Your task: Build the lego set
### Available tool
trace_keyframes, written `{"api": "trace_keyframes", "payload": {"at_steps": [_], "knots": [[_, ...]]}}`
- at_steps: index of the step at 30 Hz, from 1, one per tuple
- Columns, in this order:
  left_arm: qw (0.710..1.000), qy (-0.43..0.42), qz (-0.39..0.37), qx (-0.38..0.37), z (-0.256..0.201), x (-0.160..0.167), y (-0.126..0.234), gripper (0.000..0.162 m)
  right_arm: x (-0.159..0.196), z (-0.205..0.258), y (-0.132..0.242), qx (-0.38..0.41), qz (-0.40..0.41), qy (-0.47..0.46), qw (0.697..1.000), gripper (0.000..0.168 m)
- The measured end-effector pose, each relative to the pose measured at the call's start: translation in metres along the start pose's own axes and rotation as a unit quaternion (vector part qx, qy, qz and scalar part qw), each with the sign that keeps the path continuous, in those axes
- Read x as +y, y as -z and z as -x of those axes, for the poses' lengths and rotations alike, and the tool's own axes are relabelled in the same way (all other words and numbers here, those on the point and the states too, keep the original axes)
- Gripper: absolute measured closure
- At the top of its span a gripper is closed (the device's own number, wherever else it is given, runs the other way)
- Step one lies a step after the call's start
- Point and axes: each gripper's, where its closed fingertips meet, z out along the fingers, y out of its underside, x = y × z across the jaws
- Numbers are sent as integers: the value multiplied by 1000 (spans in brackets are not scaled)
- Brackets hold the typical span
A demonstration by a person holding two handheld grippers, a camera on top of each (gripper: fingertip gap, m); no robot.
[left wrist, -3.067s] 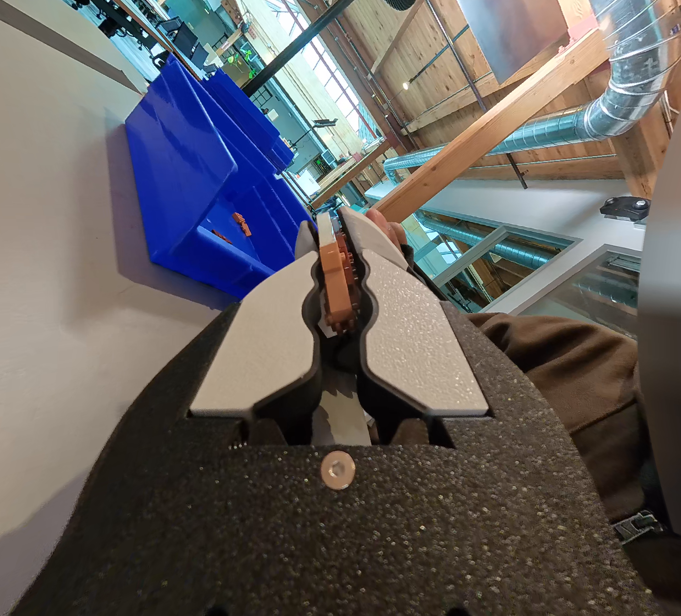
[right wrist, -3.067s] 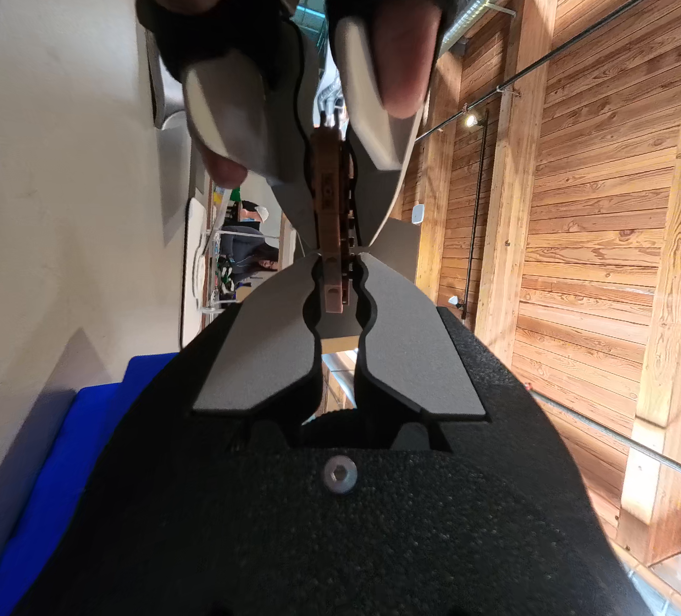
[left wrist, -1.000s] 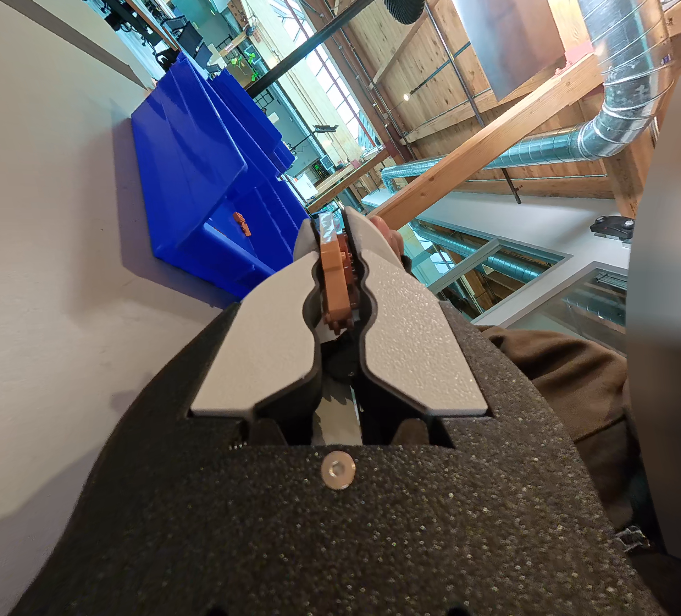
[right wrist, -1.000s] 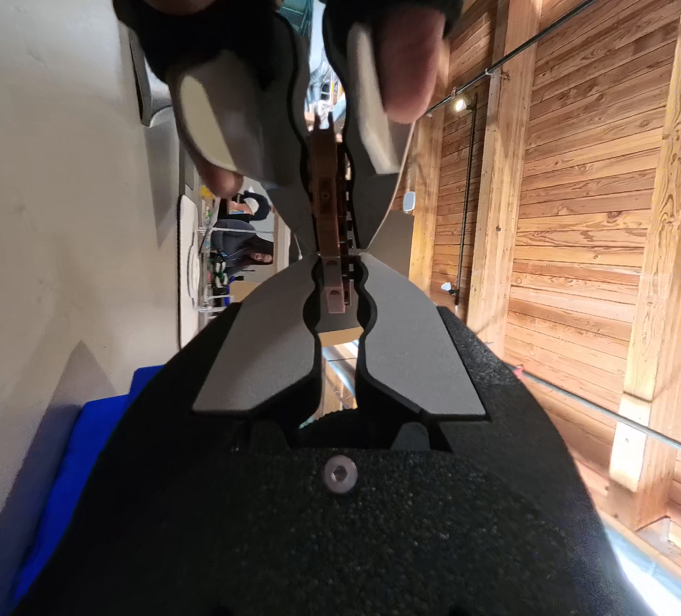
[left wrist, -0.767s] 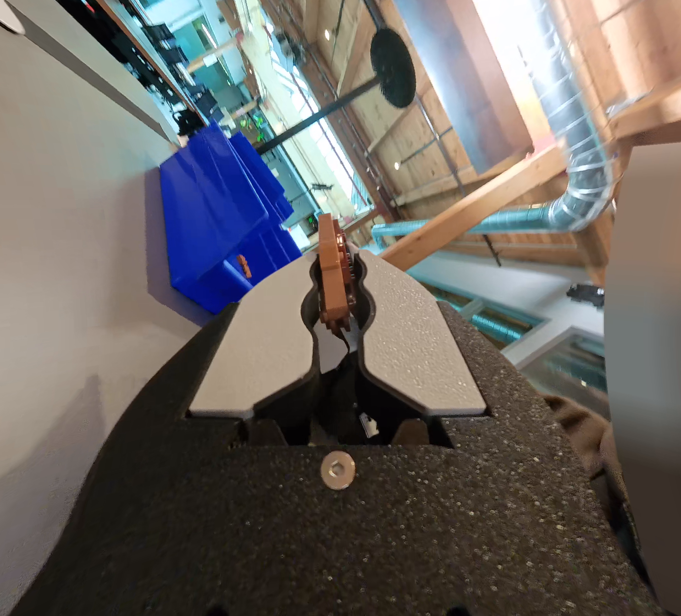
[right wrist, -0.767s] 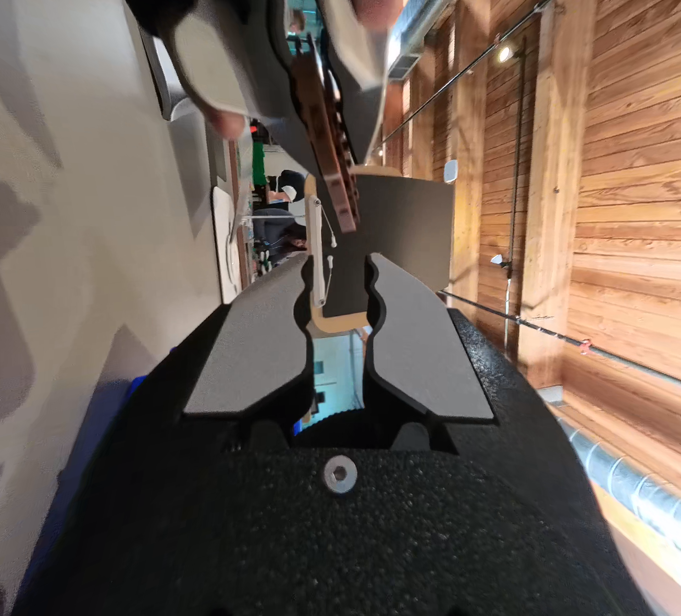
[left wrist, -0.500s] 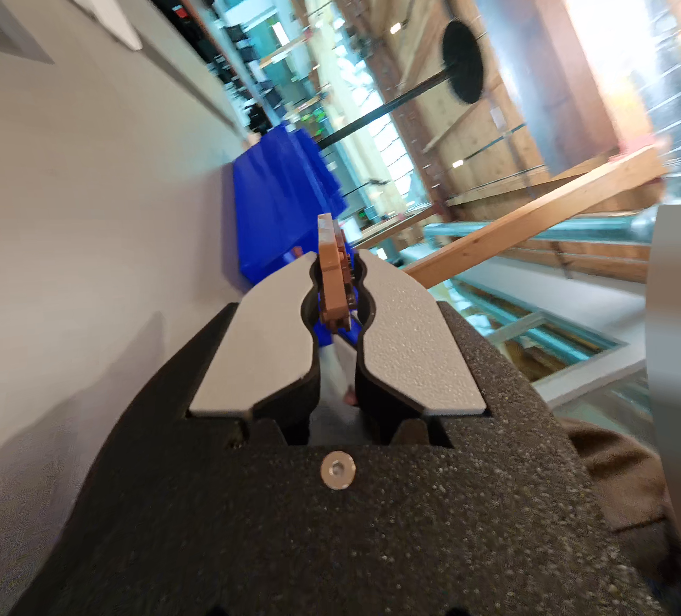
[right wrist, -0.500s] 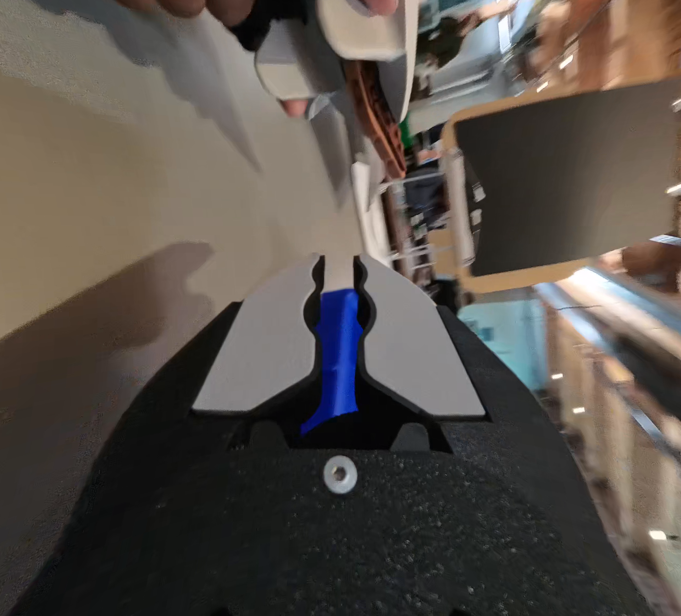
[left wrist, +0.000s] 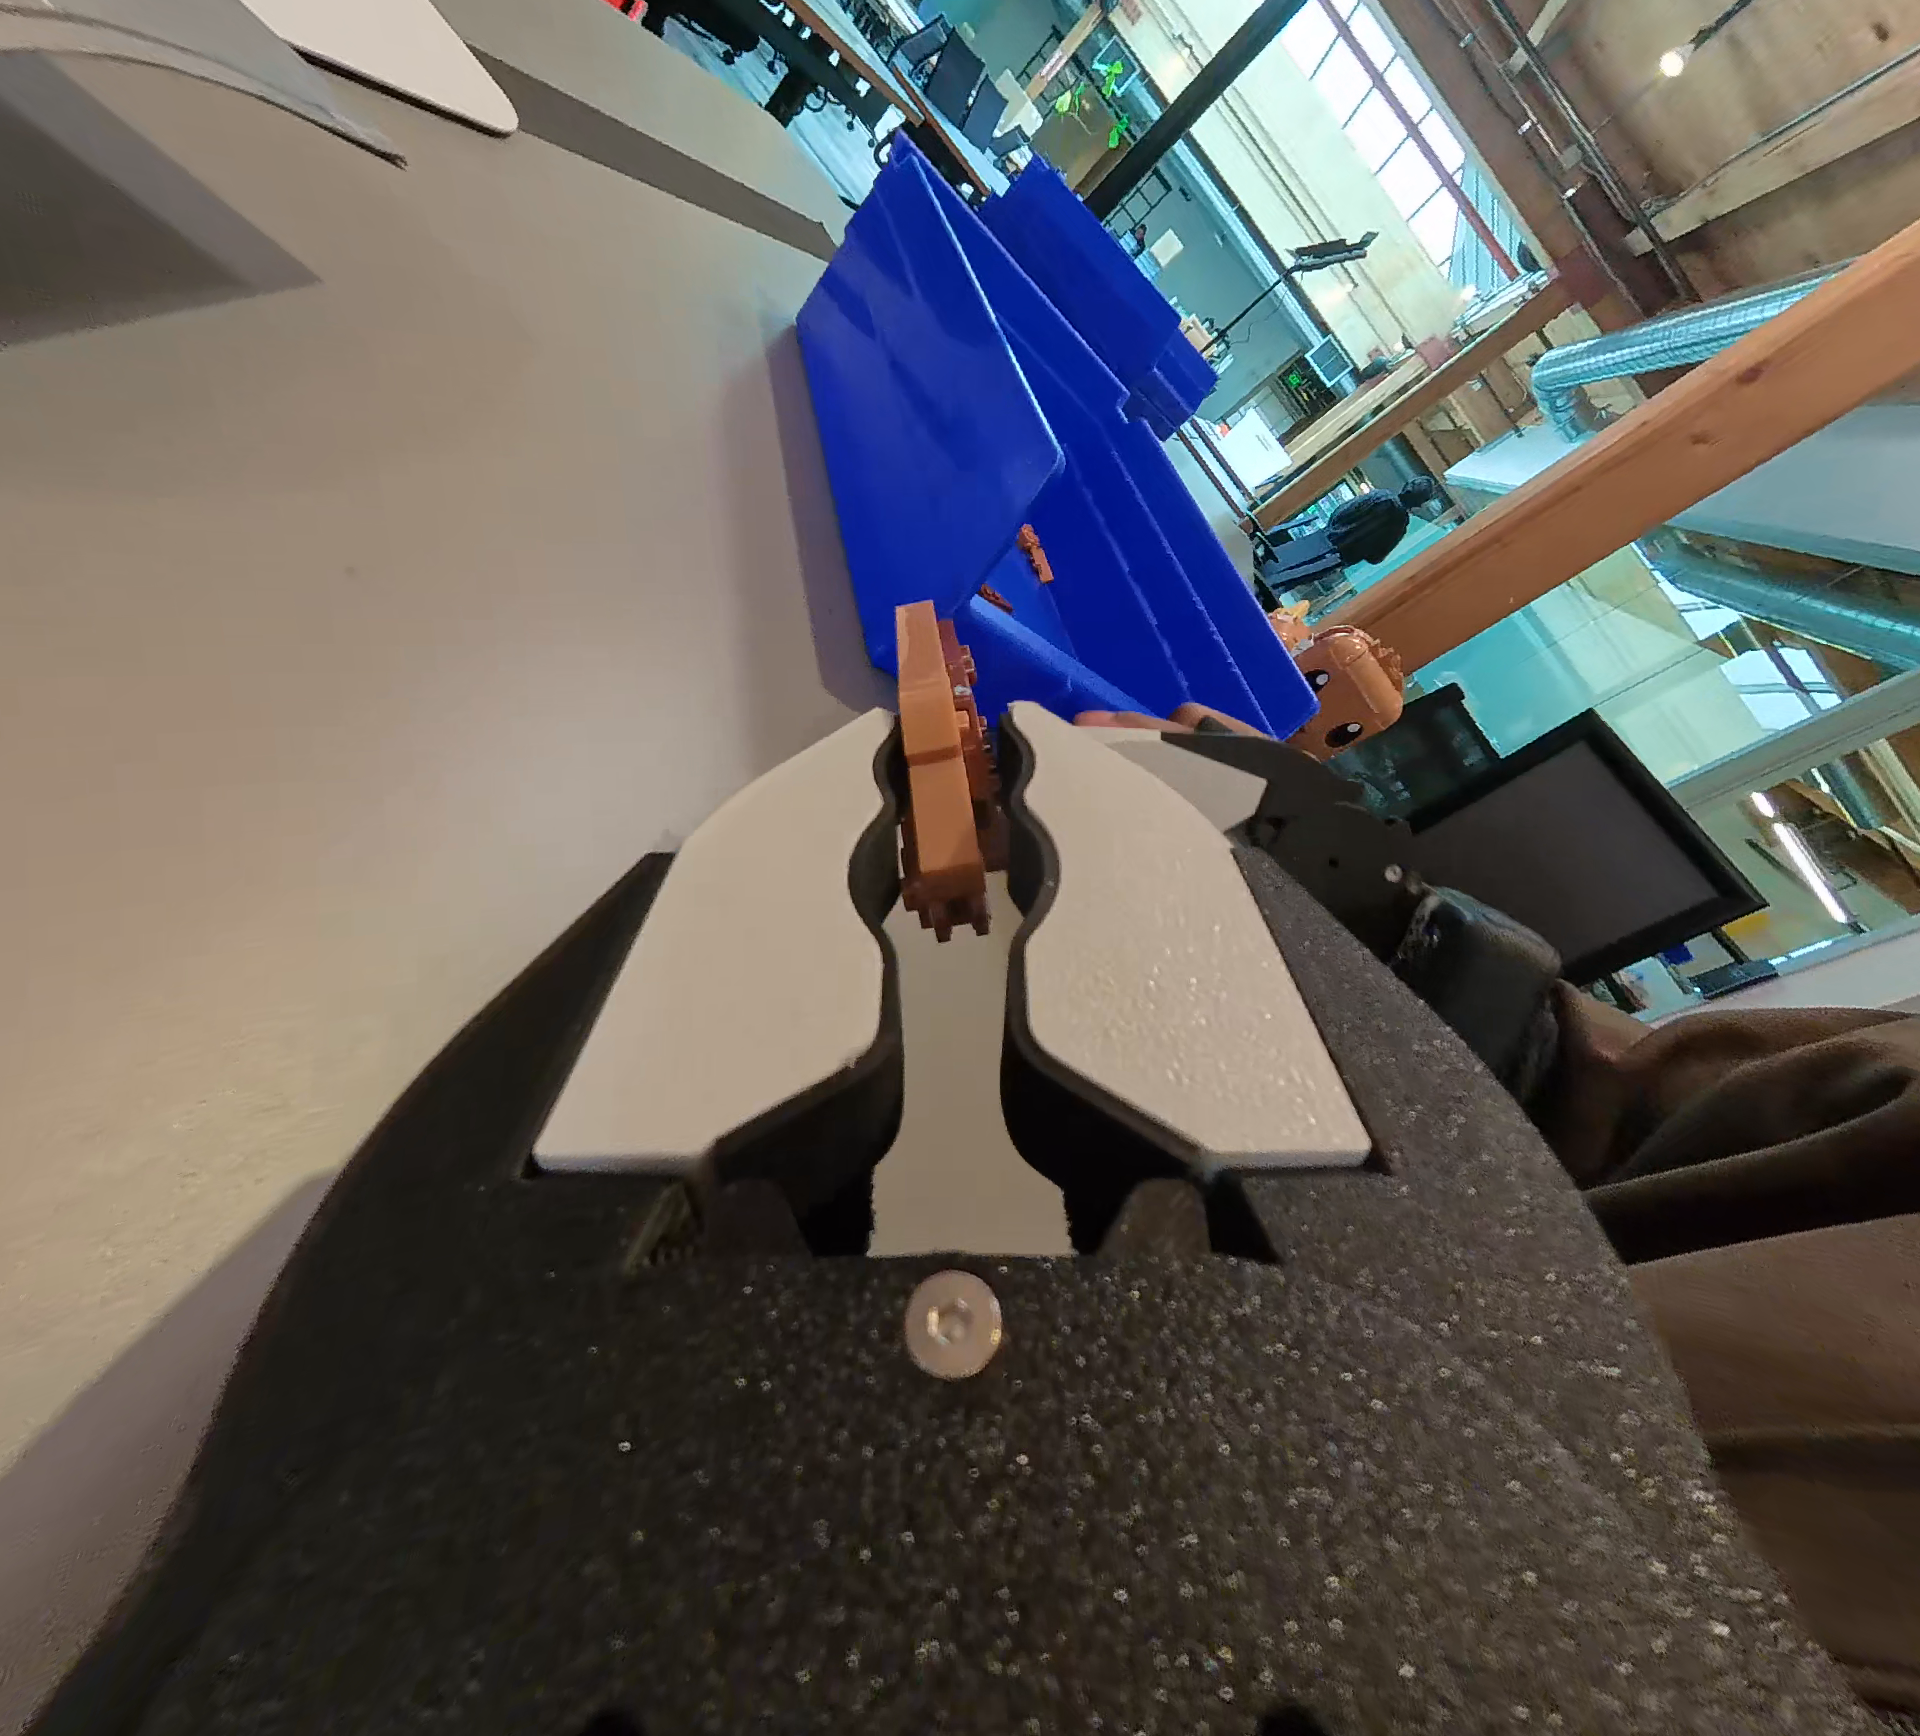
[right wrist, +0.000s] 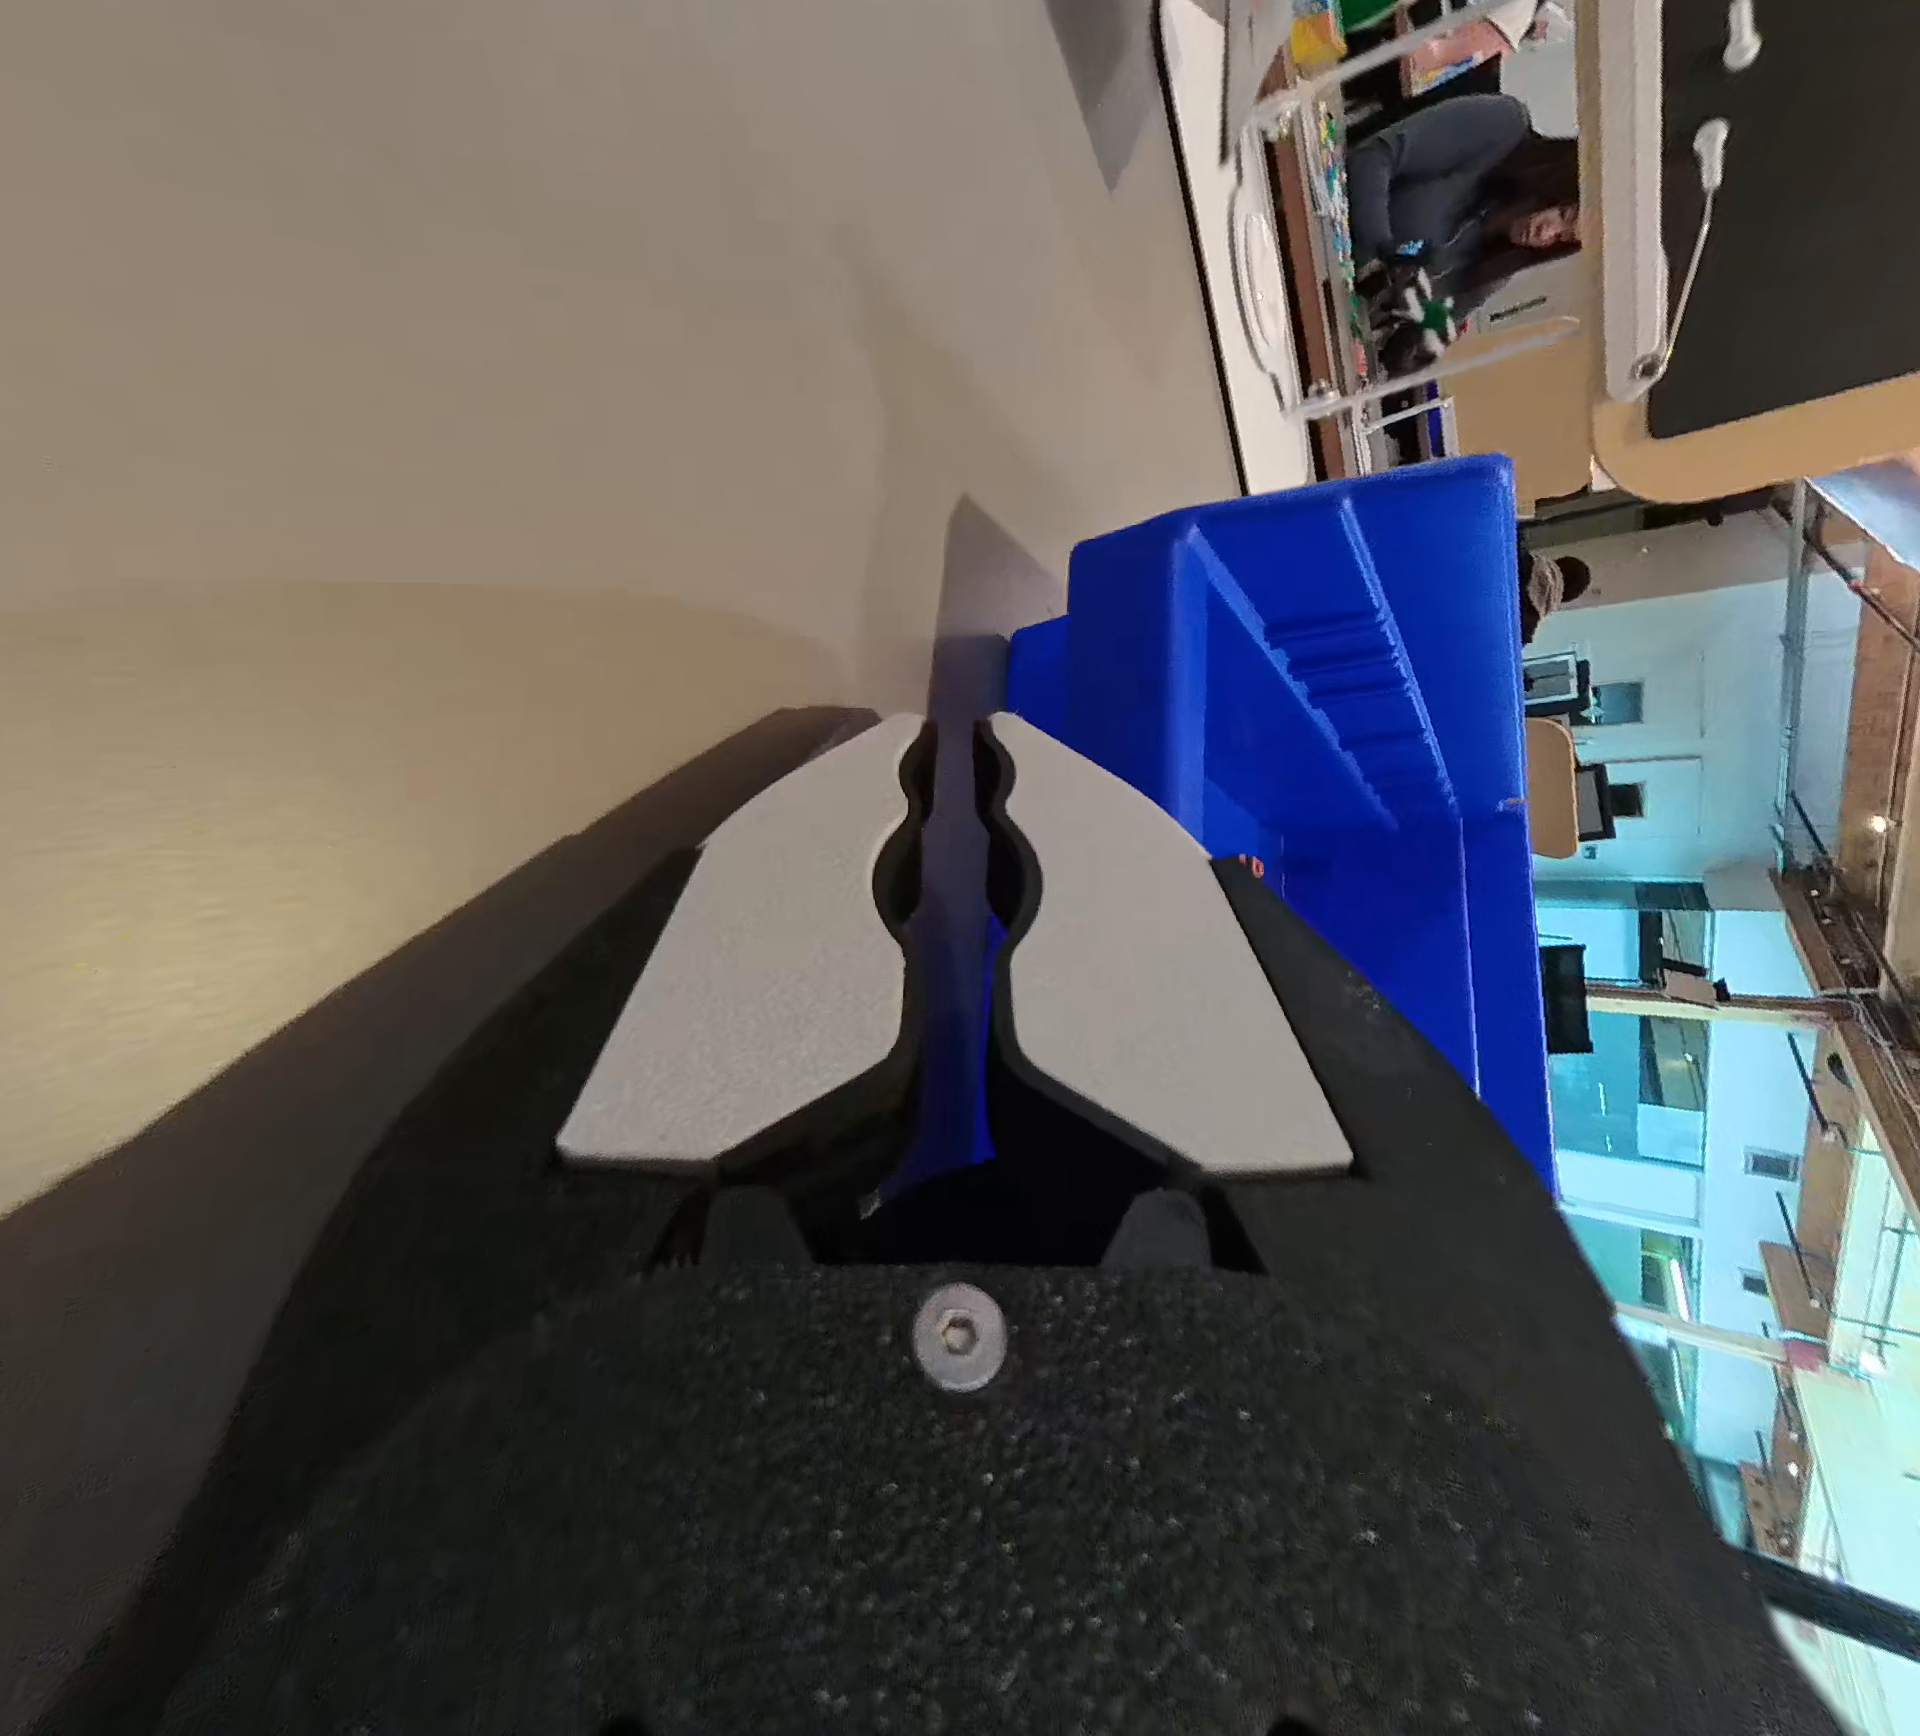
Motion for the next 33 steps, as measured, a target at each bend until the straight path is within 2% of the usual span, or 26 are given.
{"api": "trace_keyframes", "payload": {"at_steps": [2,4,7,10,13,15,19,22,28,33], "knots": [[1000,-5,-4,-1,1,-2,2,146,4,-5,-5,-5,4,-13,1000,161],[1000,-12,-9,-5,3,-5,7,146,-6,-7,-6,-18,-15,-42,999,159],[999,-26,-22,-19,10,-13,19,146,-51,-11,-4,-43,-78,-96,991,157],[997,-42,-49,-40,20,-27,37,146,-108,-14,-11,-81,-148,-184,968,151],[992,-62,-85,-73,33,-43,61,146,-152,-22,-32,-115,-176,-264,941,138],[987,-72,-107,-97,42,-53,77,146,-170,-38,-56,-96,-179,-296,933,128],[981,-74,-131,-125,56,-65,101,146,-187,-58,-105,-101,-153,-381,906,97],[979,-64,-139,-137,65,-70,111,146,-195,-59,-132,-113,-131,-412,894,86],[980,-41,-122,-151,77,-64,110,146,-199,-50,-165,-101,-85,-388,912,84],[981,-31,-116,-149,81,-61,108,146,-196,-39,-174,-75,-58,-328,940,98]]}}
